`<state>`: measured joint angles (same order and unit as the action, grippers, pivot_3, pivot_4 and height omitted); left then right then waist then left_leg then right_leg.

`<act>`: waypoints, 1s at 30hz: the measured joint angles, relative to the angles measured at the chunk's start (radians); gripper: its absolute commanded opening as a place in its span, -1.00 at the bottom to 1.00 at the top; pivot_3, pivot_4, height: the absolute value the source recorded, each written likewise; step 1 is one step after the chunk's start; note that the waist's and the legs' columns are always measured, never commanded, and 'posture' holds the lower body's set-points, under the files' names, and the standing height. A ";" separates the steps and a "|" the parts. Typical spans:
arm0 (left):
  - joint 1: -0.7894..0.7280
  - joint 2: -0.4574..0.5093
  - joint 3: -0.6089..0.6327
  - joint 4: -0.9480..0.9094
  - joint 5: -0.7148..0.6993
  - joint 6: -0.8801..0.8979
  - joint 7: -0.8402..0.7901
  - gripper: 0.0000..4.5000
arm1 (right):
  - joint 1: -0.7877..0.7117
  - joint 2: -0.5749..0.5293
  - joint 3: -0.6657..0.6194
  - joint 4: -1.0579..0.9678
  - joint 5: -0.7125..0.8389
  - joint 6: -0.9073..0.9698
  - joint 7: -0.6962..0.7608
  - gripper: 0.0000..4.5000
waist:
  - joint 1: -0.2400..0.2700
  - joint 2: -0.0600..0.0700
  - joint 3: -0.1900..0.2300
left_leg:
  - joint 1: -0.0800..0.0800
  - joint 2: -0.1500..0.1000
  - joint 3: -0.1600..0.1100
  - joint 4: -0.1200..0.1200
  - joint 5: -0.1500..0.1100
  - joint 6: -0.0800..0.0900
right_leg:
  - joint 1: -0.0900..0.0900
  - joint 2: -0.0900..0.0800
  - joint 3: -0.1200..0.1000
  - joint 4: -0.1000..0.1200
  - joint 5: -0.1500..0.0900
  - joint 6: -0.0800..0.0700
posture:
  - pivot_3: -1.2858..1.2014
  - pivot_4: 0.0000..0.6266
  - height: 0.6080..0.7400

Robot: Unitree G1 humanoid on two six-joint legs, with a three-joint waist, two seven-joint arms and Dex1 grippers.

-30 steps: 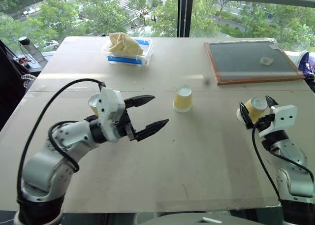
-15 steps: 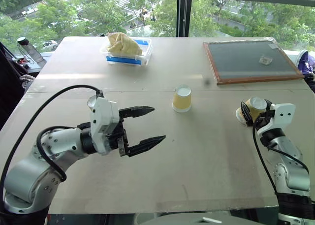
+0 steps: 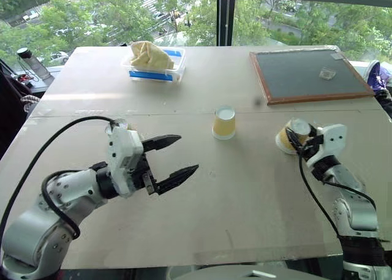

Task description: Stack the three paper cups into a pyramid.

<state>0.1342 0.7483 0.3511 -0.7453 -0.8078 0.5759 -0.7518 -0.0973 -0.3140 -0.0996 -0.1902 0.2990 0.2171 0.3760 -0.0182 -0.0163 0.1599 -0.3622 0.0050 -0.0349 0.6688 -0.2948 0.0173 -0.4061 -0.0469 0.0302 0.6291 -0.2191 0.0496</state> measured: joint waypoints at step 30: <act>0.137 -0.029 0.079 -0.071 0.031 -0.039 0.082 1.00 | -0.289 0.141 0.167 0.189 -0.120 0.077 -0.032 -0.14 | 0.001 0.000 0.000 | -0.003 -0.002 0.000 0.000 0.000 0.000 | -0.002 -0.002 -0.001 -0.001 0.000 0.000 | 0.03 -0.52 1.00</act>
<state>0.2714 0.7195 0.4303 -0.8159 -0.7763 0.5369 -0.6702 -0.3864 -0.1734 0.0678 -0.0015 0.1789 0.2940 0.3445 -0.0169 -0.0163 0.1601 -0.3652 0.0034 -0.0349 0.6683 -0.2948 0.0170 -0.4085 -0.0485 0.0290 0.6282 -0.2189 0.0494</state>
